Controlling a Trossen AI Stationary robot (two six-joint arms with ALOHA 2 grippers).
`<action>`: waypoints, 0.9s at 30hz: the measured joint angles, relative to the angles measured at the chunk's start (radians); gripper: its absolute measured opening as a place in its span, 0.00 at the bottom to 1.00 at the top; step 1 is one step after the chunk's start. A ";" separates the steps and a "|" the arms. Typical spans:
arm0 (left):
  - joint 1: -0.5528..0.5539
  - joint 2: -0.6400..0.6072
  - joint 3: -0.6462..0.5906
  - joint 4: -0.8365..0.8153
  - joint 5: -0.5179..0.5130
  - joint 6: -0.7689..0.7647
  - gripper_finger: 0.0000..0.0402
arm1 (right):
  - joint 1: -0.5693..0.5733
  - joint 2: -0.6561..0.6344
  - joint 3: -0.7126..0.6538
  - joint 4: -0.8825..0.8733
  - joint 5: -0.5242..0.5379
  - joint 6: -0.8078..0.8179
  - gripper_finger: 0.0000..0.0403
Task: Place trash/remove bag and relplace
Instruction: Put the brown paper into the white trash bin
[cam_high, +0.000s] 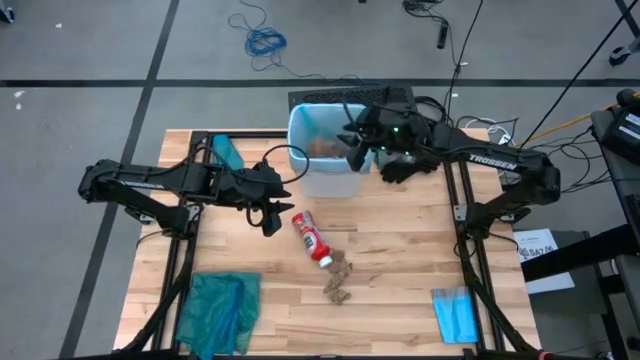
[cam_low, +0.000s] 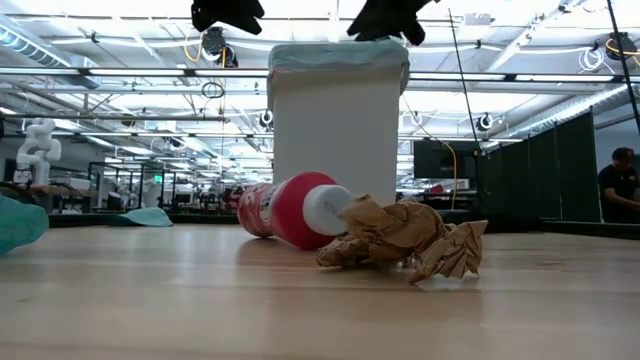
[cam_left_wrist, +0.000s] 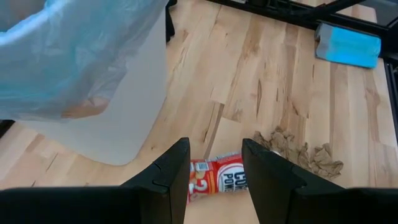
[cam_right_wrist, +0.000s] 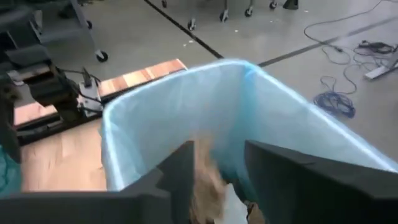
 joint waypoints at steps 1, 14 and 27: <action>0.000 0.000 0.000 0.000 0.000 0.000 0.35 | 0.000 -0.005 0.000 -0.002 -0.004 0.002 0.38; 0.000 0.000 0.000 0.000 0.000 0.001 0.35 | 0.309 -0.131 -0.005 -0.248 -0.115 0.110 0.43; -0.001 0.000 0.000 0.000 0.000 0.001 0.35 | 0.604 -0.104 -0.536 0.128 0.058 0.484 0.38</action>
